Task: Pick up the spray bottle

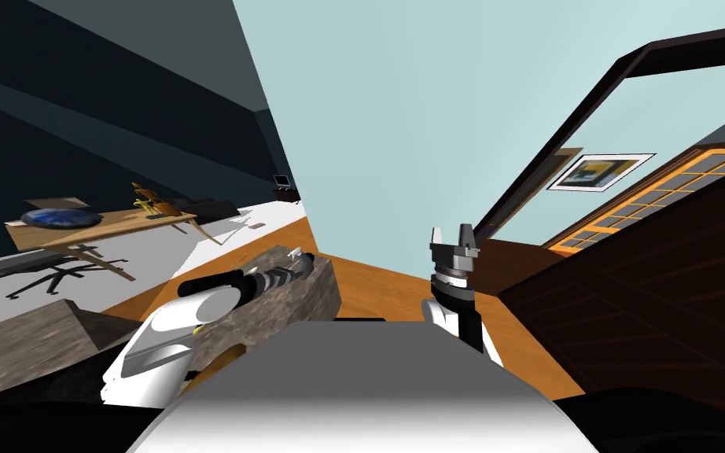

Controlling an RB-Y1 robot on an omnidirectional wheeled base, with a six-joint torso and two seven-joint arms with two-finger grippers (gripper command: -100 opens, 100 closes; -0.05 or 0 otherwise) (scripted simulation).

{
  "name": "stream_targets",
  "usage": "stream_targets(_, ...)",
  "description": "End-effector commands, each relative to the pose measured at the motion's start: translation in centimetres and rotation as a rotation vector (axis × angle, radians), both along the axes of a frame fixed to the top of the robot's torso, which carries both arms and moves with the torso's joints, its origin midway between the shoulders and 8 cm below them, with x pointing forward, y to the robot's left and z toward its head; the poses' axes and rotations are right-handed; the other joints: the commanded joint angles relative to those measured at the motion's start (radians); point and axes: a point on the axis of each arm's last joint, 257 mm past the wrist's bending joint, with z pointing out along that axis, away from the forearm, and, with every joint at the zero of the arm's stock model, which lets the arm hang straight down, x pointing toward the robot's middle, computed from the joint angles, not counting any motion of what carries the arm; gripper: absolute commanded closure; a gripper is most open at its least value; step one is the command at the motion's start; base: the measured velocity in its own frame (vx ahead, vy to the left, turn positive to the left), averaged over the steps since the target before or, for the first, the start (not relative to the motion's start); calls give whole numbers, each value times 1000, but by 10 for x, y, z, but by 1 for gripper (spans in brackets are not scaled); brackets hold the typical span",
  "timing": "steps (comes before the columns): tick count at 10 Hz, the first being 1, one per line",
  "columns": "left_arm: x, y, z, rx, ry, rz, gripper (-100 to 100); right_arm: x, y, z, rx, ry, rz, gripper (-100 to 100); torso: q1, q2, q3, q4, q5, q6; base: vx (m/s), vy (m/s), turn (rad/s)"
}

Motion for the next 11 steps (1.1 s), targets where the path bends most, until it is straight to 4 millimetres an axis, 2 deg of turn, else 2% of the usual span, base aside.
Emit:
stream_targets(1,0,-3,1,-32,19,-9,-100,0,0,0,0,0,0,0,0,0,0,0,0,0,66,32,-121)
stream_targets(4,1,-6,4,-53,28,-17,-100,0,0,0,0,0,0,0,-1,1,1,0,0,0,51,27,-76)
stream_targets(5,1,-6,3,-56,31,-18,0,0,0,0,0,0,0,0,-2,3,1,0,0,-1,6,4,4)
stream_targets(6,-1,-4,2,-53,35,-33,-100,0,0,0,0,0,0,0,-3,4,2,1,-1,-1,46,-14,127)
stream_targets(11,-9,1,-3,-48,44,-83,-100,0,0,0,0,0,0,0,-7,-1,-1,0,-2,-1,85,-53,128)
